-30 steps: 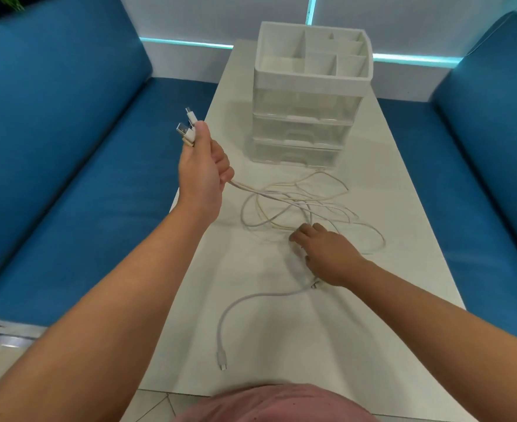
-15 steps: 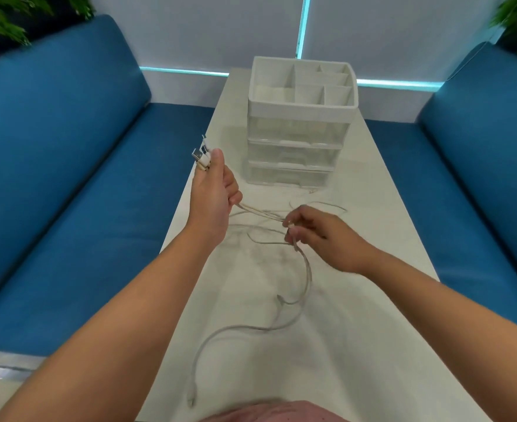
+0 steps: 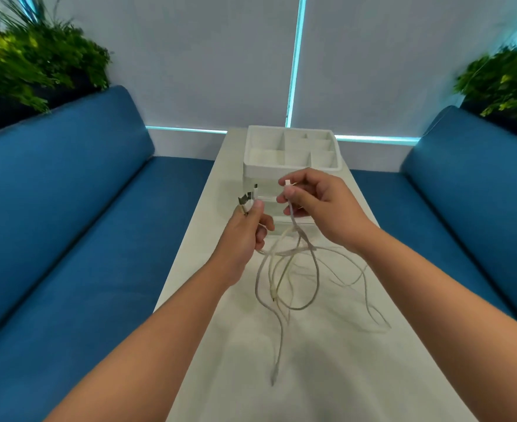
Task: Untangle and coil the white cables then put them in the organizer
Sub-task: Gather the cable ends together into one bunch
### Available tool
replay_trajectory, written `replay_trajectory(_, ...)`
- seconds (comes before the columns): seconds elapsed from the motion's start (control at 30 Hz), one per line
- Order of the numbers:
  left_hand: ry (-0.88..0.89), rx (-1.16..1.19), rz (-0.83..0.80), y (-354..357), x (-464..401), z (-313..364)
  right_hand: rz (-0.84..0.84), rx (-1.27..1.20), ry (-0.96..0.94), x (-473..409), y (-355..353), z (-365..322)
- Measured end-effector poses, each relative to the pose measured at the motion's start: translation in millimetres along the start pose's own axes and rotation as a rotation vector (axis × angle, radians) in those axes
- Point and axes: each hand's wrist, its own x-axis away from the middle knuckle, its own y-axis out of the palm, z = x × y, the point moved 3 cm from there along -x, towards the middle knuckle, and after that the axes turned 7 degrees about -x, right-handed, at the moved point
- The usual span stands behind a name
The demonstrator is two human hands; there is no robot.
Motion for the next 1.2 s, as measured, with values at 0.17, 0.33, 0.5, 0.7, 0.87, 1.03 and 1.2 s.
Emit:
replay_trajectory(0.17, -0.031, 0.084, -0.045, 7, -1, 11, -0.11, 0.128, 0.036, -4, 10, 2)
replay_trajectory(0.33, -0.051, 0.137, -0.167, 18, 9, 12, 0.133, -0.074, 0.067, -10, 6, 8)
replay_trajectory(0.5, -0.046, 0.185, -0.205, 24, 9, 2, 0.124, 0.019, 0.09, -13, 6, 12)
replay_trajectory(0.7, -0.09, 0.313, -0.147, 16, 6, -6, 0.133, 0.077, 0.053, -3, 7, 25)
replay_trajectory(0.87, -0.104, 0.284, -0.093, 8, 8, -14, -0.193, 0.179, 0.189, 24, 21, 54)
replay_trajectory(1.03, -0.096, 0.33, -0.07, 2, 10, -12, -0.109, 0.199, 0.138, 24, 16, 65)
replay_trajectory(1.2, -0.081, 0.194, -0.033, -2, 13, -12, -0.09, 0.106, 0.075, 26, 10, 66)
